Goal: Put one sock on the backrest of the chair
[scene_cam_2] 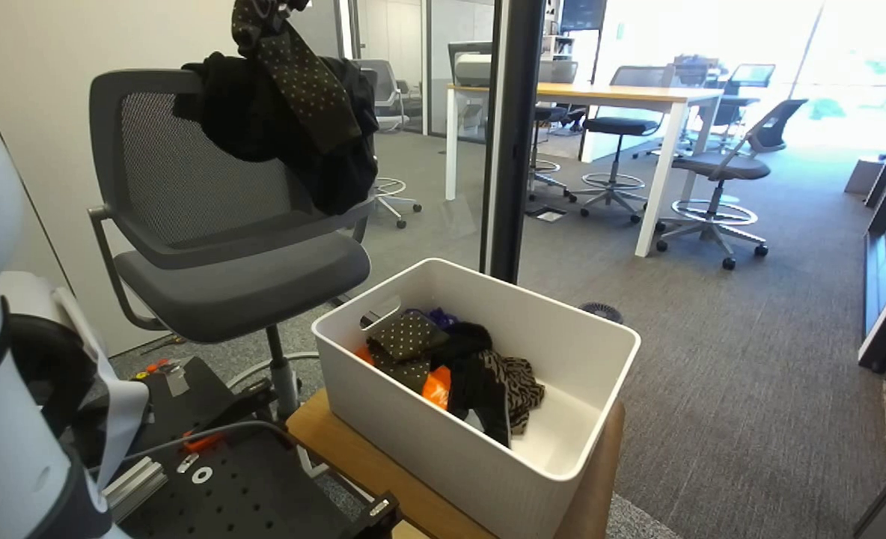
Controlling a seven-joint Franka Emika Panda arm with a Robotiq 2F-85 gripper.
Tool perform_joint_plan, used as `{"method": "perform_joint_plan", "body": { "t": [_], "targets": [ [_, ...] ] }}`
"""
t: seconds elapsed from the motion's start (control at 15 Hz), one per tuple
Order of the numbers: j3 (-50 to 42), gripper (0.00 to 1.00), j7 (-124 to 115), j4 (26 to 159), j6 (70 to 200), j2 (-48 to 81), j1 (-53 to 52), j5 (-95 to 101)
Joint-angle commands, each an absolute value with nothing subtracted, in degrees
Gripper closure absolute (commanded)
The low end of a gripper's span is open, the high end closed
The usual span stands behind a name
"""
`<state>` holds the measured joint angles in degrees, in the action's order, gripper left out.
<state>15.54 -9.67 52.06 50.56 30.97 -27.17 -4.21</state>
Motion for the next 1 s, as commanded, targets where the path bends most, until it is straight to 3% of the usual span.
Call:
{"method": "perform_joint_plan", "body": {
  "t": [0.0,0.13,0.2,0.93],
  "targets": [
    [14.5,0.16,-8.4,45.0,46.2,33.7,-28.6,-3.0],
    [14.4,0.01,-8.2,44.6,45.8,33.6,-28.5,-3.1],
    [14.4,0.0,-7.9,48.1,48.0,32.0,-28.1,-3.3],
    [12.3,0.0,-5.0,47.2,47.5,30.6,-26.6,-0.4]
  ]
}}
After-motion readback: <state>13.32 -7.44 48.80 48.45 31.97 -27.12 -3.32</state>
